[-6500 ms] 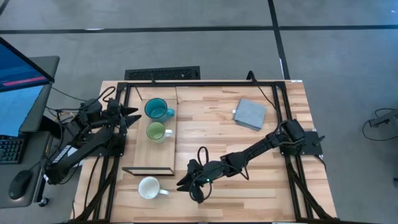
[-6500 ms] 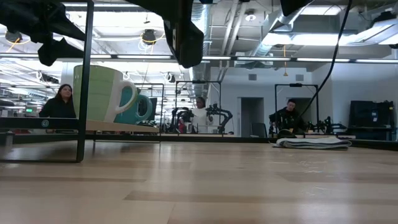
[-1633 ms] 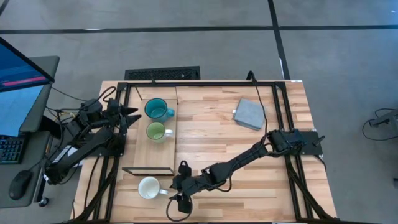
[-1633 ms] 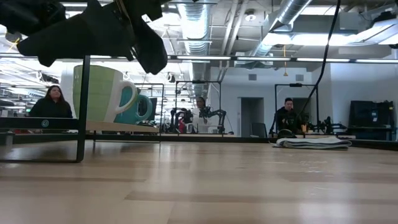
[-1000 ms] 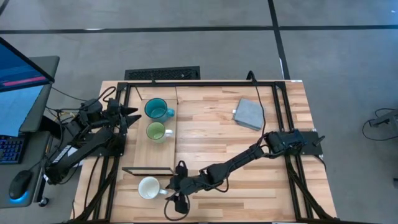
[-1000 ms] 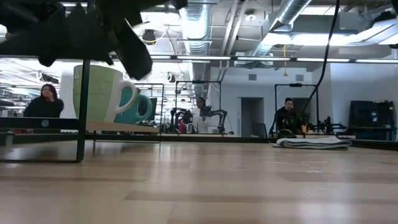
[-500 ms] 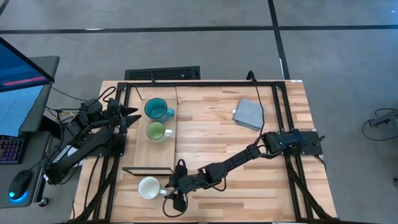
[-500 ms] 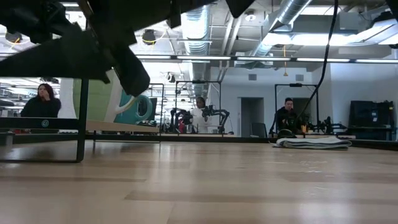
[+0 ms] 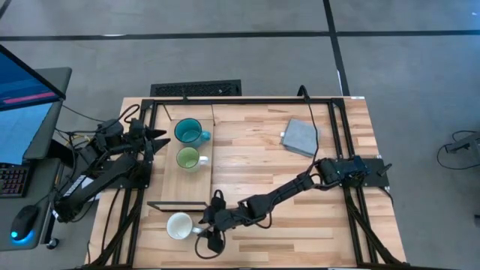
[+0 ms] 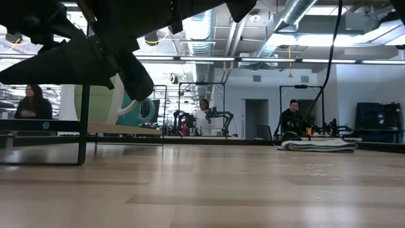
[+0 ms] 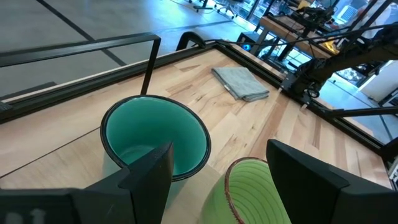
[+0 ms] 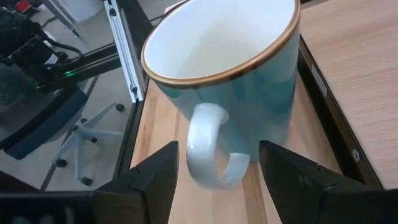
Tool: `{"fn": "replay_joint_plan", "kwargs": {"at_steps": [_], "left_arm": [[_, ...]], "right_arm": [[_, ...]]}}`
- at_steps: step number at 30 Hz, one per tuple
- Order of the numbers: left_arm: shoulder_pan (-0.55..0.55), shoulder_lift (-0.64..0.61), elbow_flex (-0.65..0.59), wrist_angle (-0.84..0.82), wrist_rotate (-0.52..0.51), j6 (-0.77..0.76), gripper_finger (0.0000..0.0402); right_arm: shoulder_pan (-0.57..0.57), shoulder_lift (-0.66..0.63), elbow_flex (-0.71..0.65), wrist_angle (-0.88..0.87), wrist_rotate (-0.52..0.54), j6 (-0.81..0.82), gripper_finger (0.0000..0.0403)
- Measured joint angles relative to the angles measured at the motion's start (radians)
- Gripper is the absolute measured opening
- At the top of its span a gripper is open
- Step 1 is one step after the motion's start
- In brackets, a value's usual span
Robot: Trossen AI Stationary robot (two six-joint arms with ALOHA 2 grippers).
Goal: Stack small to large cups/mugs on shelf
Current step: Put the white mug on the shelf
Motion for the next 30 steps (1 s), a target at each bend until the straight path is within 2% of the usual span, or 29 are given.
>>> {"fn": "replay_joint_plan", "kwargs": {"at_steps": [6,20,30], "left_arm": [[0.000,0.000,0.000,0.000,0.000,0.000,0.0248],[0.000,0.000,0.000,0.000,0.000,0.000,0.0248],[0.000,0.000,0.000,0.000,0.000,0.000,0.0248]], "right_arm": [[0.000,0.000,0.000,-0.012,-0.003,-0.001,0.0223],[0.000,-0.003,0.001,-0.040,-0.008,0.005,0.0063],[0.000,-0.003,0.001,-0.049,-0.008,0.005,0.0067]]}}
